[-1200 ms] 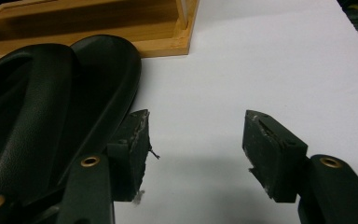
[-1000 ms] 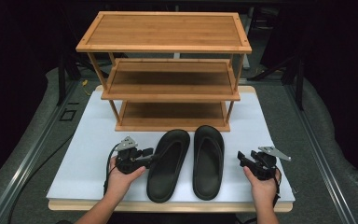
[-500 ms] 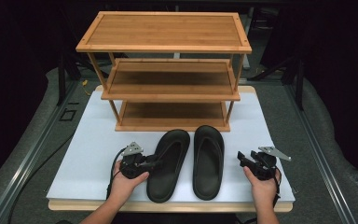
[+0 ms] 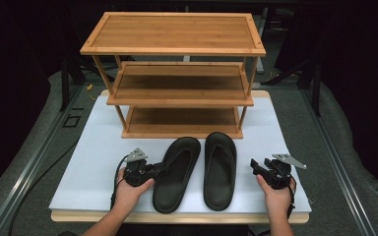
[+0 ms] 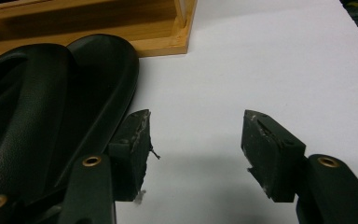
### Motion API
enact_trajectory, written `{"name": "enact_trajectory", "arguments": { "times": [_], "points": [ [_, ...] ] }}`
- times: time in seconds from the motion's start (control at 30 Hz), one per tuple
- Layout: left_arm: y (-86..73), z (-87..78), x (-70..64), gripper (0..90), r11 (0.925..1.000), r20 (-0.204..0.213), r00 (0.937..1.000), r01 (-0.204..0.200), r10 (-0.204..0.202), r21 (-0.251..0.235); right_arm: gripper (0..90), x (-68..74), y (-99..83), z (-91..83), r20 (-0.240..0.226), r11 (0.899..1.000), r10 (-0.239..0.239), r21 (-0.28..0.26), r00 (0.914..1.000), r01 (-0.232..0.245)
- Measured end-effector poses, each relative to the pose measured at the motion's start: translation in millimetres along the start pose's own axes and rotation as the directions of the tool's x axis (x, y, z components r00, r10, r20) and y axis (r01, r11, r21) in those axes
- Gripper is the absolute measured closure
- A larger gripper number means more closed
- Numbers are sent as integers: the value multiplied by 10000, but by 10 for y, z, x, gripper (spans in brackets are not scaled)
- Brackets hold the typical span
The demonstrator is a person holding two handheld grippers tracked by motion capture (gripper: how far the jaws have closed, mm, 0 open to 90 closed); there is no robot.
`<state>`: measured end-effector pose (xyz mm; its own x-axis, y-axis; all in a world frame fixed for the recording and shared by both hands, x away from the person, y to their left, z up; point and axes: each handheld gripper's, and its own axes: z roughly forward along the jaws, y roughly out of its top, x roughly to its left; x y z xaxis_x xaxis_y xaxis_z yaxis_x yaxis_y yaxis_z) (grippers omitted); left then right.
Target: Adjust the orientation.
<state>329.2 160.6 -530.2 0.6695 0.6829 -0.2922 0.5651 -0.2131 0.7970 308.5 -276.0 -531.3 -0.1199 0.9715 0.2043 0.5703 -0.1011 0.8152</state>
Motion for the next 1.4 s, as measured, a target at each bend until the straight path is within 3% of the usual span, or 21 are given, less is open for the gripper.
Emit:
{"name": "enact_trajectory", "arguments": {
  "times": [0.1,0.23,0.47,0.67,1.1,1.4],
  "points": [
    [12,-38,16,701,9998,-258,9994,-209,210,21,423,-9,-3,-3,-7,10000,67,9,10000,-67],
    [26,-94,55,708,9998,-457,9989,-147,141,-111,423,-7,-8,6,-48,9999,104,13,9999,-103],
    [80,-175,107,715,10000,-426,9991,-27,25,-56,423,-11,-15,2,-42,9999,127,54,9999,-127],
    [122,-249,127,719,9996,-598,9978,-291,289,-32,423,-29,-13,-6,-96,9997,226,-6,9997,-226],
    [151,-431,201,724,9983,-737,9972,-169,127,-565,422,-33,-13,-3,-77,9995,298,-109,9995,-299],
    [198,-609,251,727,9929,-829,9965,-34,-65,-1187,421,-48,-6,-20,-88,9994,346,-58,9994,-347]
  ]
}}
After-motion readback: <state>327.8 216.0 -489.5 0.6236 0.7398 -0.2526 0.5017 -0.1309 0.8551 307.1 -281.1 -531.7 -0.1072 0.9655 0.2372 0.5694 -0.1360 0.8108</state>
